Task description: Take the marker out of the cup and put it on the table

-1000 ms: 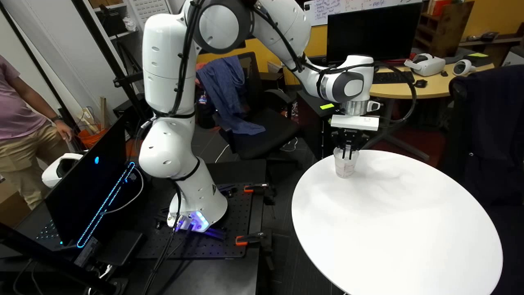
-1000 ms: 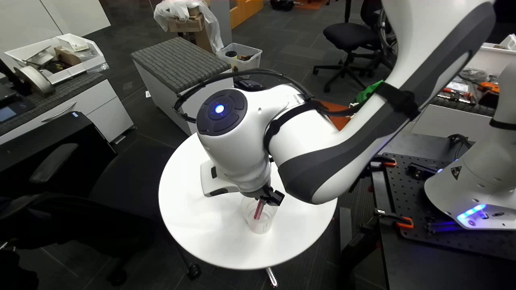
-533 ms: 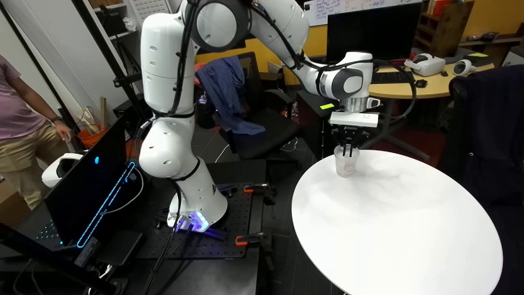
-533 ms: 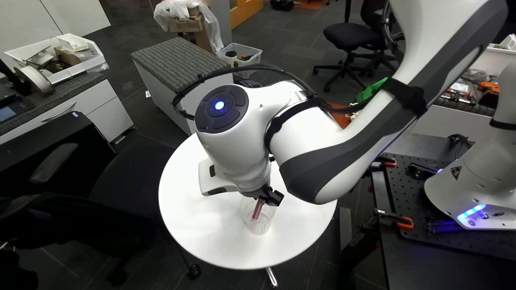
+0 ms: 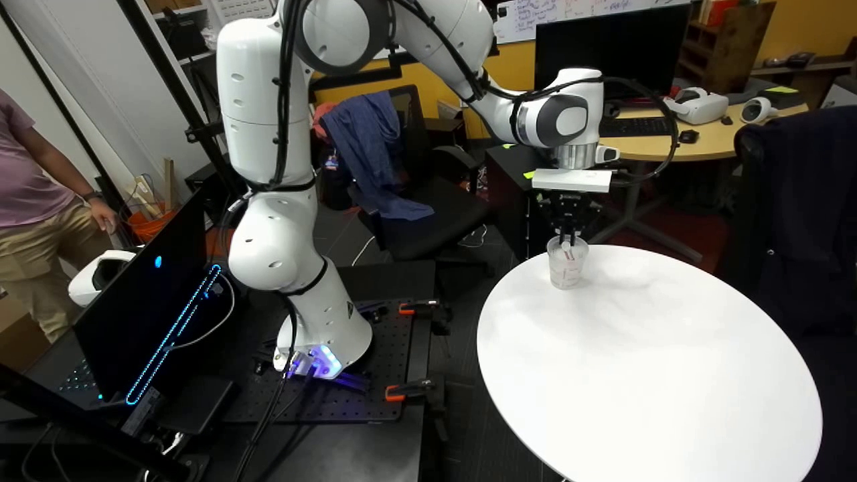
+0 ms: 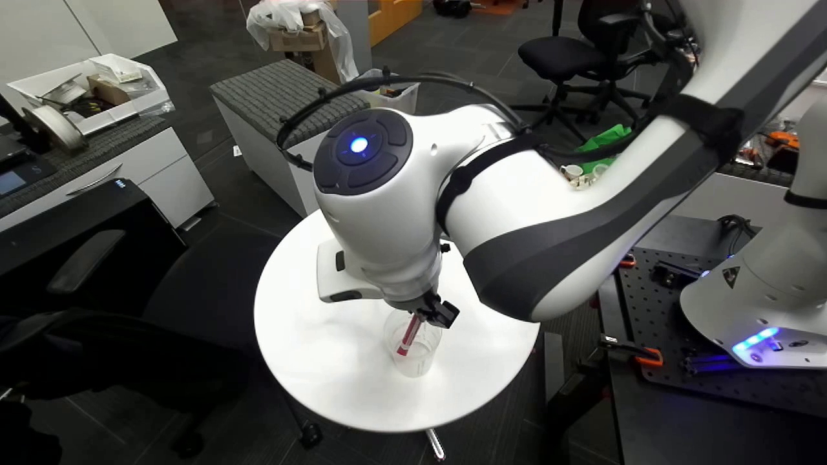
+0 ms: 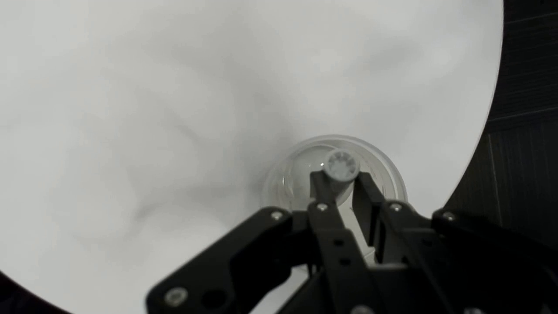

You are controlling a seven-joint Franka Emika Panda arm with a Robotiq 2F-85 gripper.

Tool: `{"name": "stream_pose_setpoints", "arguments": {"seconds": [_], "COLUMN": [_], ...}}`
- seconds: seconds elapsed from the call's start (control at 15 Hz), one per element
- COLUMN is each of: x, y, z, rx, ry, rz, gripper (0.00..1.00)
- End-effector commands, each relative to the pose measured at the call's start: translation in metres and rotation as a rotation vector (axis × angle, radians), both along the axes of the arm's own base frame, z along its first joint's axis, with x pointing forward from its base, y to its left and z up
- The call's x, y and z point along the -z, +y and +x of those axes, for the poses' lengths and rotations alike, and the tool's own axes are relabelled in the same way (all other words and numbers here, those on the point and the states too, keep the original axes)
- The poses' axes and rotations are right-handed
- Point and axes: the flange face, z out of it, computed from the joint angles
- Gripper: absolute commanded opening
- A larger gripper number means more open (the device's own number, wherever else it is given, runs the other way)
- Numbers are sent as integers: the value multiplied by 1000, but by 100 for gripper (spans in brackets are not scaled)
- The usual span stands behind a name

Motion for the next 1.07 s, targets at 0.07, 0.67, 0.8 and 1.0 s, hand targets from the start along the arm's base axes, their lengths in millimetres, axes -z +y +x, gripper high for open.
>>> {"name": "stream_pose_setpoints", "arguments": {"seconds": [0.07, 0.67, 0.8, 1.0], "x": [-28, -80, -90, -98], "y": [0, -18, -25, -44], "z": [-27, -67, -73, -75], "rx": [33, 68, 106, 176], "ry": [-9, -75, -103, -137], "rz": [-33, -40, -44, -44], "gripper": [5, 5, 5, 5]}}
